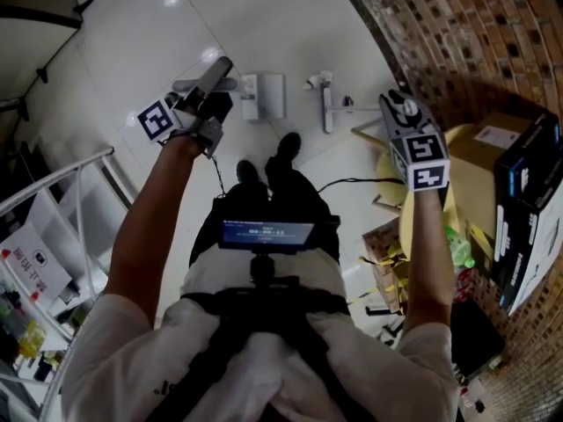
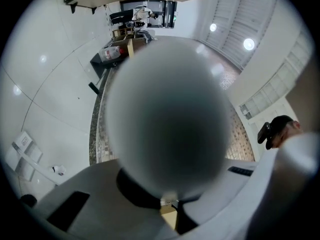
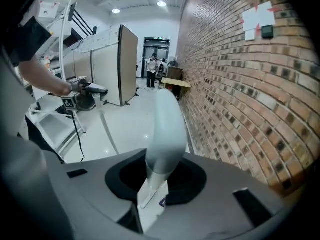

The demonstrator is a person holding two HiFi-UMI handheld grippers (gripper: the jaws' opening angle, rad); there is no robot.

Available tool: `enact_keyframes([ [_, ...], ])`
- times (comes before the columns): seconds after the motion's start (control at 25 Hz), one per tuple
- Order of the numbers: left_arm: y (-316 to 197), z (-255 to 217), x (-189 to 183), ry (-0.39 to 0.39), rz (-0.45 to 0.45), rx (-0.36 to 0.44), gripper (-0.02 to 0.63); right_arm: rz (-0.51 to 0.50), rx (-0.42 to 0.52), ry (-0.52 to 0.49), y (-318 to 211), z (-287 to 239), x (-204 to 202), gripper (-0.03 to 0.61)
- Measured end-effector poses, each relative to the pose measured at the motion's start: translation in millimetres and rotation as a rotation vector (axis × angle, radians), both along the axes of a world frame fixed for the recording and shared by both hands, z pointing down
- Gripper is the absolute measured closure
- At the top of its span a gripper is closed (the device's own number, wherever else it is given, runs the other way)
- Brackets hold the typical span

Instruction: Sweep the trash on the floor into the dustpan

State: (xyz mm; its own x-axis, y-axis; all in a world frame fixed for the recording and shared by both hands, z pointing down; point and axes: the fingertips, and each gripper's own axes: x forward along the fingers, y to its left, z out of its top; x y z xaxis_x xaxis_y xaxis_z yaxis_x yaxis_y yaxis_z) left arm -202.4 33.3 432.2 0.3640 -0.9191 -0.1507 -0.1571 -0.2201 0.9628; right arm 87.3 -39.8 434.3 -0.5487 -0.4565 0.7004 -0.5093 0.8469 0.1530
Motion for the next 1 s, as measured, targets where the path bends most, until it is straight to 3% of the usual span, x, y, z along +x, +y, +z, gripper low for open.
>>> enact_keyframes([
  [0.28, -47, -3, 7, -0.017, 0.051, 0.006, 0.614, 0.136, -0.022, 0.064, -29, 2, 31, 0.503],
  [0.52, -83, -3, 4, -0.007, 0.147, 0.002, 0.614, 0.289, -0.062, 0.083, -27, 10, 34, 0.505],
  [0.6, -93, -2, 4, 0.003, 0.181, -0.007, 0.614, 0.374, -0.110, 0.040, -27, 20, 31, 0.506],
  [0.72, -104, 2, 3, 0.019, 0.232, -0.022, 0.614, 0.555, -0.172, -0.104, -34, 30, 19, 0.508],
  [1.0, -121, 9, -14, 0.051, 0.313, -0.033, 0.614, 0.800, -0.176, -0.242, -29, 22, -21, 0.508],
])
